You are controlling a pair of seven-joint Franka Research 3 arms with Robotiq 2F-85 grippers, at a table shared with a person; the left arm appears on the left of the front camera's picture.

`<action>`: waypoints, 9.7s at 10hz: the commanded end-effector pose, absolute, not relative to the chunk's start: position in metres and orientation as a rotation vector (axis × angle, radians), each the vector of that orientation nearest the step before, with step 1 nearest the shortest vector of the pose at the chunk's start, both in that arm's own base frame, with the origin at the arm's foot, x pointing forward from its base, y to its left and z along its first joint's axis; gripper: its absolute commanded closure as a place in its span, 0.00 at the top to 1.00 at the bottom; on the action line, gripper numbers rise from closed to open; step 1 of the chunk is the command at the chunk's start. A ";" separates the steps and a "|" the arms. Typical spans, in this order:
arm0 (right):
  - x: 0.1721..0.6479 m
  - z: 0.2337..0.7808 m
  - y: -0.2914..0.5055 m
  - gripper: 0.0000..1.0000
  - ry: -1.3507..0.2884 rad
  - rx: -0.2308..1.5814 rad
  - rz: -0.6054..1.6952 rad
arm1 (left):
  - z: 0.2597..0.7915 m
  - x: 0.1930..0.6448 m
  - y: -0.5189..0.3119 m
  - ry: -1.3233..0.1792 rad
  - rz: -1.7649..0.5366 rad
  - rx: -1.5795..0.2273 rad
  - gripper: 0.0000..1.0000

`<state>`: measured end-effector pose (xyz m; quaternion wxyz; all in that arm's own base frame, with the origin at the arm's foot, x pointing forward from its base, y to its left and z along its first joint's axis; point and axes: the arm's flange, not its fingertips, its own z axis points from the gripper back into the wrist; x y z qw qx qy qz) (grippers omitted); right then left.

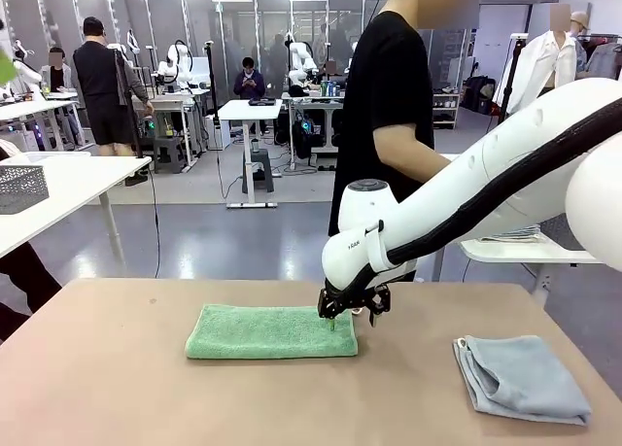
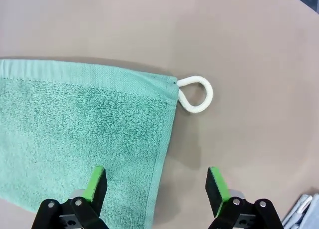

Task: Fold the towels and place them in the basket.
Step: When a person lays out a Towel with hook on the table, fold it in half twice, then stack the folded Towel with hook on the right side of the table.

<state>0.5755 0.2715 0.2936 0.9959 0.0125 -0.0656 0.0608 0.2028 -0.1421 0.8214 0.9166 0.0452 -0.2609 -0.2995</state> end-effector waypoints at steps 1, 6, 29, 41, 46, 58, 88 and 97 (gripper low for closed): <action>0.574 0.287 0.273 1.00 -0.149 0.024 0.084 | 0.816 0.188 -0.128 -0.589 -0.573 0.055 1.00; 0.574 0.281 0.272 0.00 -0.116 0.055 0.067 | 0.825 0.190 -0.133 -0.562 -0.605 0.086 1.00; 0.545 0.413 0.289 0.00 -0.144 -0.221 0.343 | 0.825 0.190 -0.133 -0.562 -0.605 0.086 1.00; 0.574 0.349 0.409 0.38 0.007 -0.067 0.310 | 0.825 0.190 -0.133 -0.562 -0.605 0.086 1.00; 0.570 0.350 0.408 0.84 -0.013 -0.037 0.308 | 0.825 0.190 -0.133 -0.562 -0.605 0.086 1.00; 0.573 0.349 0.408 1.00 -0.007 -0.035 0.330 | 0.825 0.190 -0.133 -0.562 -0.605 0.086 1.00; 0.533 0.260 0.191 1.00 -0.171 0.767 -0.020 | 0.825 0.190 -0.133 -0.562 -0.605 0.086 1.00; 0.528 0.267 0.202 0.00 -0.159 0.727 -0.043 | 0.825 0.190 -0.133 -0.562 -0.605 0.086 1.00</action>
